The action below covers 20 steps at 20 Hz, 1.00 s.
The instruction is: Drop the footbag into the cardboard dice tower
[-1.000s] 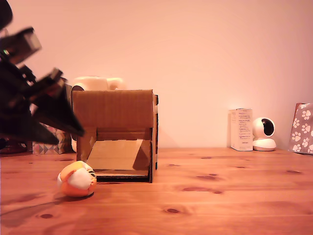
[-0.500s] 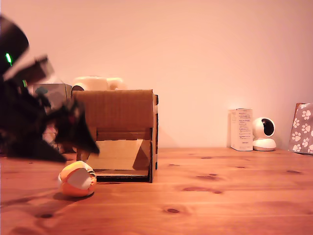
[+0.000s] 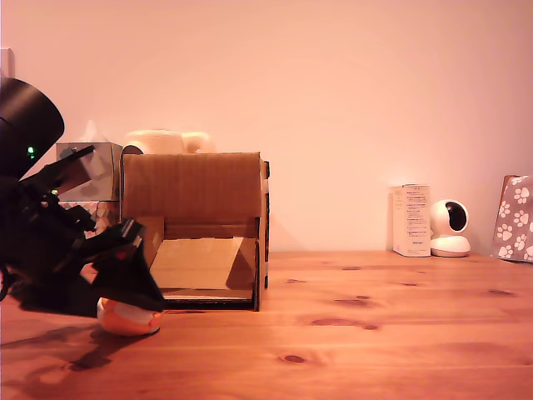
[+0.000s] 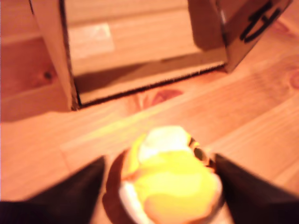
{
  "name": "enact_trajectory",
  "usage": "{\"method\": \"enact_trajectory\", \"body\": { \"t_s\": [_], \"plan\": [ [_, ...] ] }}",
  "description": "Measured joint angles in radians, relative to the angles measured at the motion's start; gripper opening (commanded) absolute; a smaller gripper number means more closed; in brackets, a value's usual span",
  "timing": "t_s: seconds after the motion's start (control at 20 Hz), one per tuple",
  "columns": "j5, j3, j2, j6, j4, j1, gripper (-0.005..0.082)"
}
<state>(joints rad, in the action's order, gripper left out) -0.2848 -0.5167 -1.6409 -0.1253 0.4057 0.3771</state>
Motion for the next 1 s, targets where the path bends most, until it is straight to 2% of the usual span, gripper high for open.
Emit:
{"method": "enact_trajectory", "body": {
  "t_s": [0.2,0.3,0.4,0.7,1.0],
  "plan": [
    [-0.048,-0.003,0.004,-0.020,-0.018,-0.005,0.0148],
    [-0.108,-0.004,0.027,-0.046,-0.072,-0.007,0.0148],
    [-0.131,-0.004,0.083,-0.052,-0.143,-0.005,0.0148],
    [-0.136,-0.004,0.366,-0.052,-0.289,-0.004,0.0148],
    [-0.133,-0.004,0.613,-0.052,-0.318,-0.004,0.0148]
  ]
}}
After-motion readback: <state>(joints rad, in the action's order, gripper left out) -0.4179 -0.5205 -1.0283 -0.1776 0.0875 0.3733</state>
